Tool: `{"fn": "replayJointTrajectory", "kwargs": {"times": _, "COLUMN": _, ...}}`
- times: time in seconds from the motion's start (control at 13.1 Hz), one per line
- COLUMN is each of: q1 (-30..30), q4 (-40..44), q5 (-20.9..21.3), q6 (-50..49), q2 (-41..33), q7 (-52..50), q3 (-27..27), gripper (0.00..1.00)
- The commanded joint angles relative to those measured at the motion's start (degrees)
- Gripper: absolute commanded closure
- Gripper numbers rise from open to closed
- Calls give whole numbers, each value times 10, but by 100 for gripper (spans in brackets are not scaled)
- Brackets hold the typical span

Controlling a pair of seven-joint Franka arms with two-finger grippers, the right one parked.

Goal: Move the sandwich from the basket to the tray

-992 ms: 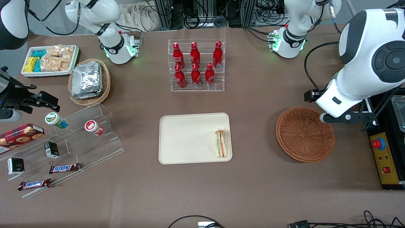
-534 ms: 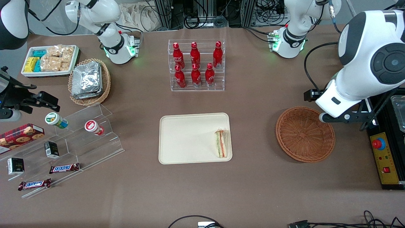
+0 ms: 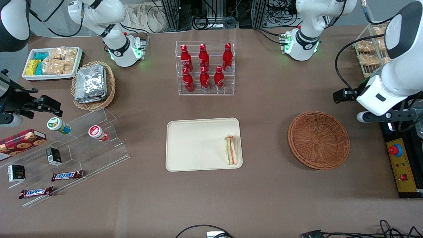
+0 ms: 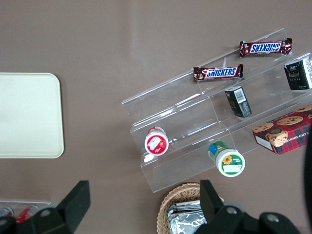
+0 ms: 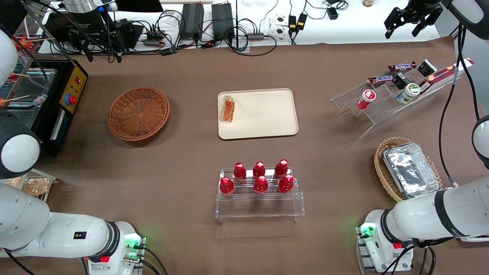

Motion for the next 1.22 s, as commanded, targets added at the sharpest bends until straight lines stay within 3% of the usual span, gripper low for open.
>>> {"fn": "replayJointTrajectory", "kwargs": {"times": 0.0, "q1": 47, "q4": -77, "q5": 2, "q6": 56, "q2": -56, "q7": 0, "q3": -45, "gripper": 0}}
{"fn": "replayJointTrajectory", "kwargs": {"times": 0.15, "q1": 57, "q4": -133, "q5": -1, "q6": 105, "q2": -90, "q7": 1, "q3": -45, "gripper": 0}}
{"fn": "replayJointTrajectory", "kwargs": {"times": 1.14, "q1": 57, "q4": -125, "q5": -3, "q6": 108, "q2": -79, "q7": -7, "q3": -40, "gripper": 0}}
